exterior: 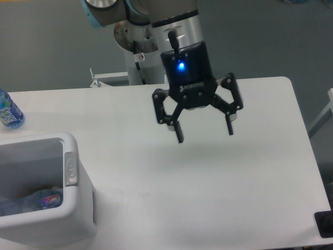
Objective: Place the trash in the trash can
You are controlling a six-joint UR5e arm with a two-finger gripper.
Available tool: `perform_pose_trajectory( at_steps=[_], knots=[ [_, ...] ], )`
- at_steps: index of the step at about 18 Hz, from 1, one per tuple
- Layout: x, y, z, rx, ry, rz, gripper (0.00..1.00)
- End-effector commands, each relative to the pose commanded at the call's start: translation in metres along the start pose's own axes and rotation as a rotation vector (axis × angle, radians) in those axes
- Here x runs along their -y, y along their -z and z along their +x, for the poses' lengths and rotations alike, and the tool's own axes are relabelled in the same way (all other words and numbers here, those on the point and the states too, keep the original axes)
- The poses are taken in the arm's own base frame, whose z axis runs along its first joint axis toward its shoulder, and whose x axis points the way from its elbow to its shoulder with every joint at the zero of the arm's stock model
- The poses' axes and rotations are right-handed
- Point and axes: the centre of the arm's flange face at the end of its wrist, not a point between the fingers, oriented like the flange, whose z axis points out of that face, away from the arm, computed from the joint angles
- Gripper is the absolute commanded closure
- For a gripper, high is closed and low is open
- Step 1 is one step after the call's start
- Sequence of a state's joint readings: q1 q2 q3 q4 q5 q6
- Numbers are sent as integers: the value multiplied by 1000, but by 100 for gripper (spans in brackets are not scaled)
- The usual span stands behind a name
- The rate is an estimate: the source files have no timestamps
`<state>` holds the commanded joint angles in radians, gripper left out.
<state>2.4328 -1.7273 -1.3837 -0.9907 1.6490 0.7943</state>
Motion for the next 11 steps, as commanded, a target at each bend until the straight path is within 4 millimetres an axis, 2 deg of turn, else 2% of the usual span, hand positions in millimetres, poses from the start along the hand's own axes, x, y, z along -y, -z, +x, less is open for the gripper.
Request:
perform_pose_trajectory(
  at_steps=[5,7,11],
  knots=[
    [-17,-3,-12,-67,-173,-82,0],
    [-37,-2,-31,-65,-176,-105,0],
    [-46,-2,-45,-62,-155,-110,0]
  ],
)
